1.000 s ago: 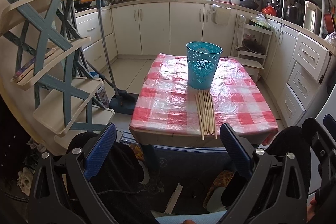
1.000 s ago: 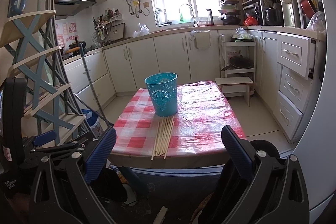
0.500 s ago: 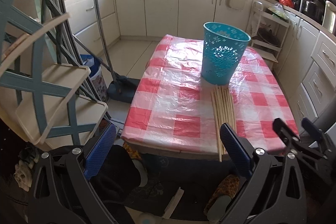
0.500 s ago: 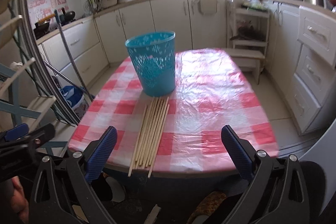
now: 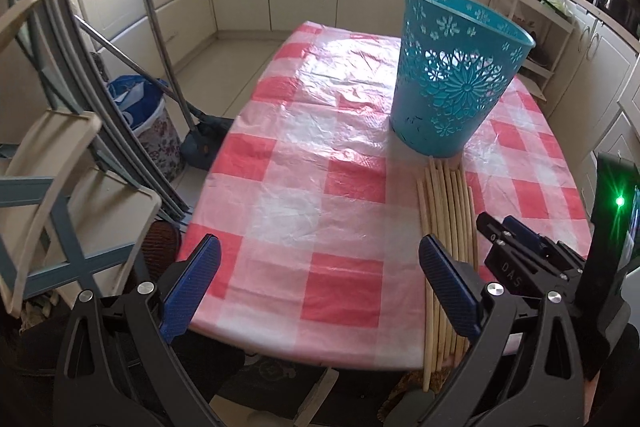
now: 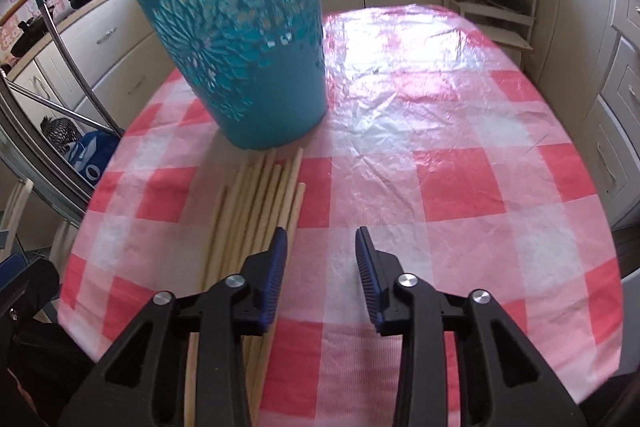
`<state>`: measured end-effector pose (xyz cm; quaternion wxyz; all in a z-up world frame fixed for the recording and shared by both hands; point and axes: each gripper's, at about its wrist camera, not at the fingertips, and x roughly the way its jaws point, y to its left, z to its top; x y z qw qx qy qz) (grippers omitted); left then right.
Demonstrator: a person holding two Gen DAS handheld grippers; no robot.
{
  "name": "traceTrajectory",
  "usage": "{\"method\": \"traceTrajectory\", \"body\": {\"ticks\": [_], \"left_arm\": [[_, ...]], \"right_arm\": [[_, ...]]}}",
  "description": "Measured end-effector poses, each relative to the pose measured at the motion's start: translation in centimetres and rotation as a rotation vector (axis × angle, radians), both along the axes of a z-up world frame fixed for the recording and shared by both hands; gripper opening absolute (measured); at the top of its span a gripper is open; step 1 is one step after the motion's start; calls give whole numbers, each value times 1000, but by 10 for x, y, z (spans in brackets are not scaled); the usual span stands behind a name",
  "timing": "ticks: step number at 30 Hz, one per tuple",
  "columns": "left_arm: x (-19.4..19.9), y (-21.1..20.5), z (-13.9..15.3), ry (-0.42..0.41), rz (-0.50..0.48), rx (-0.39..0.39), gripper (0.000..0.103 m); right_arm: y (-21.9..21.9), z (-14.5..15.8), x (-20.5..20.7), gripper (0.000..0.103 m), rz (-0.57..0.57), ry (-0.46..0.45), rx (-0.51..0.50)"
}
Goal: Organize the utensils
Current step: 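Move both grippers toward the wooden chopsticks beside the teal basket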
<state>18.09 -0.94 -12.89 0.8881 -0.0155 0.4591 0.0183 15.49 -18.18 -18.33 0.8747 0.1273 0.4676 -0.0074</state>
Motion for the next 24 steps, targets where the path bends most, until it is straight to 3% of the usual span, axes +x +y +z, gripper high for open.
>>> {"method": "traceTrajectory", "body": {"ticks": [4,8,12,19,24], "left_arm": [[21,-13,-17,38,-13,1,95],[39,-24,-28,62,-23,5,95],[50,-27,-37,82,-19,9,95],[62,-40,-50,101,-54,17,95],[71,-48,-59,115,-71,45,95]], "right_arm": [[2,0,1,35,23,-19,-15],[-3,2,2,35,21,-30,44],[6,2,4,34,52,-25,-30],[1,2,12,13,152,17,-115],[-18,0,20,12,192,37,-125]]}}
